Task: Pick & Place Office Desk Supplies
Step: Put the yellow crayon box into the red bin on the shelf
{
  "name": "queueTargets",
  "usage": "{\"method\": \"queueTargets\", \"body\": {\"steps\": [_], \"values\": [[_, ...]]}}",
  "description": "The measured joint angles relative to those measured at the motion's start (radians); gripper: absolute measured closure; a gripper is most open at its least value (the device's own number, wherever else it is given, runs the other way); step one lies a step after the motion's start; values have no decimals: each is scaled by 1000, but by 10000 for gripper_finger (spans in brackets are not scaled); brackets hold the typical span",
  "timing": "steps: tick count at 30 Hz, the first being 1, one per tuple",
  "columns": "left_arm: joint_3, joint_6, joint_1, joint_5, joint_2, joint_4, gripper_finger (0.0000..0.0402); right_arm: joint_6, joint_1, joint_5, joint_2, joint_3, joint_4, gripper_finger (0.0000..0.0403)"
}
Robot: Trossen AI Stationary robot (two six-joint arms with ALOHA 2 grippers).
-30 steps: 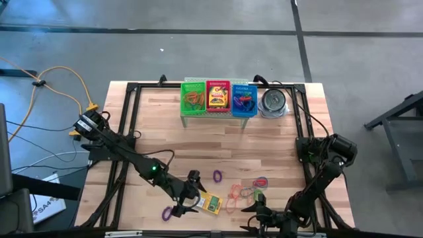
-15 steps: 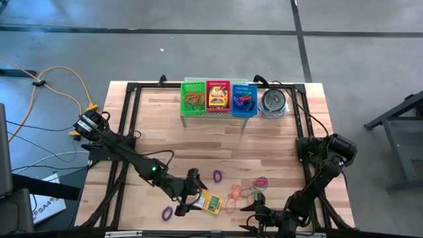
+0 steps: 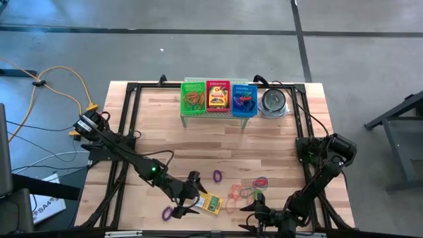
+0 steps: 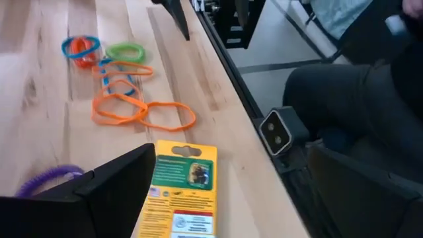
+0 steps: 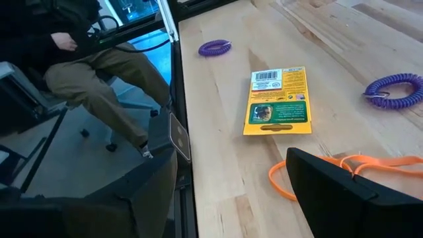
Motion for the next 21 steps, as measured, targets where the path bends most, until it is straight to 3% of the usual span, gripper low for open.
{"method": "queueTargets", "body": {"steps": [4, 14, 19, 21], "values": [[0, 105, 0, -3, 0, 3, 14, 14, 0, 0, 0, 0, 0, 129], [1, 145, 17, -35, 0, 134, 14, 80, 16, -4, 0, 0, -1, 129], [1, 147, 13, -155, 0, 186, 14, 86, 30, -2, 0, 0, -1, 129], [1, 153, 13, -158, 0, 191, 14, 87, 32, 0, 0, 0, -1, 129]]}}
